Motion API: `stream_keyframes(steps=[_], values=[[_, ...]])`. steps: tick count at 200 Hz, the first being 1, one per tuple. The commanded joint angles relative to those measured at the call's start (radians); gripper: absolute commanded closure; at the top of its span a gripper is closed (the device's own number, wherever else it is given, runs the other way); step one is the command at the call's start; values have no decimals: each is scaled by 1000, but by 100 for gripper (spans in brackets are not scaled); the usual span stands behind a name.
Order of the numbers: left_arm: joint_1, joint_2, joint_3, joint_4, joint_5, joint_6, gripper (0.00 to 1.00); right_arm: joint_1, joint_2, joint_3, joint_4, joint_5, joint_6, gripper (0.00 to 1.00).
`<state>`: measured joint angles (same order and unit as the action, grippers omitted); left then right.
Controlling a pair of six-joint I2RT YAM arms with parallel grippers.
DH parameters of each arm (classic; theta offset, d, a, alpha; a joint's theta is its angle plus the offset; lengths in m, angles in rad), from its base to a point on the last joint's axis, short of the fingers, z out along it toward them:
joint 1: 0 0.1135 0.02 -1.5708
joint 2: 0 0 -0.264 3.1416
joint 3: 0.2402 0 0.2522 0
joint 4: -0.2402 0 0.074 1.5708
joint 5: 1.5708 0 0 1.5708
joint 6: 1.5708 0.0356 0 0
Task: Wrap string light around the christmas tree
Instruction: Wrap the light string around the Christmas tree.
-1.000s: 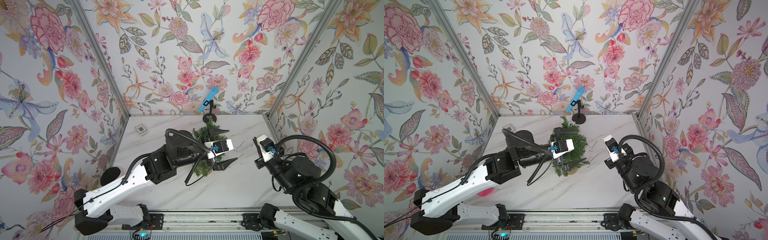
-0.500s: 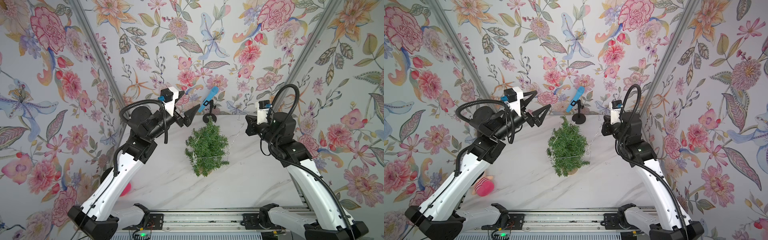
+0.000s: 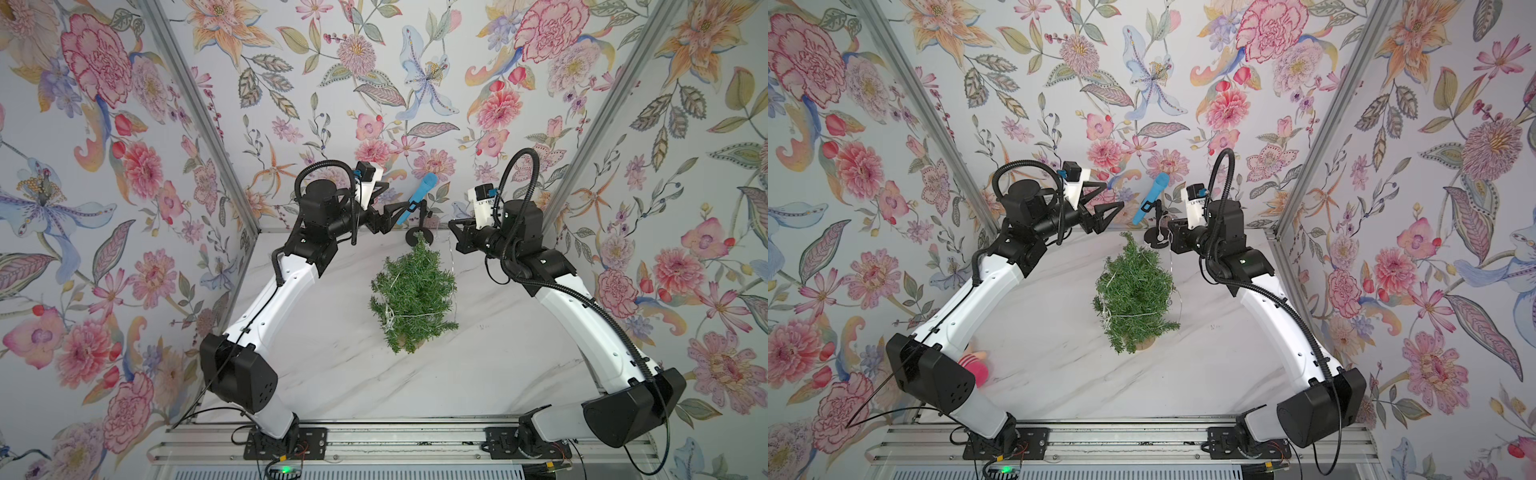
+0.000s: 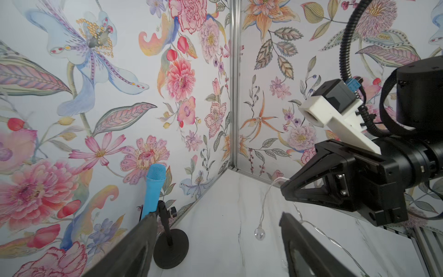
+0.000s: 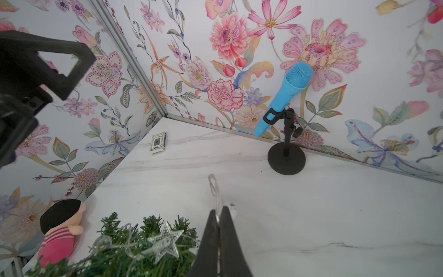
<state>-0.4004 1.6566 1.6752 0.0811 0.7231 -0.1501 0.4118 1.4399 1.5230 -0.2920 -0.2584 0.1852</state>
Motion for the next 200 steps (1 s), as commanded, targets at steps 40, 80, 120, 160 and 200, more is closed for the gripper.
stream_keyframes(steps=[40,80,120,160,200], values=[[-43,47,46,-139,45,271,12,71,69,98,54,-28,5,100],[-44,99,92,-195,47,323,19,120,82,120,64,-14,-24,100],[-46,108,92,-188,32,329,48,143,88,124,65,-13,-39,100],[-44,35,-13,-61,31,296,80,145,87,115,64,0,-38,100],[-44,-83,-215,102,-111,256,100,147,62,101,65,15,-25,99]])
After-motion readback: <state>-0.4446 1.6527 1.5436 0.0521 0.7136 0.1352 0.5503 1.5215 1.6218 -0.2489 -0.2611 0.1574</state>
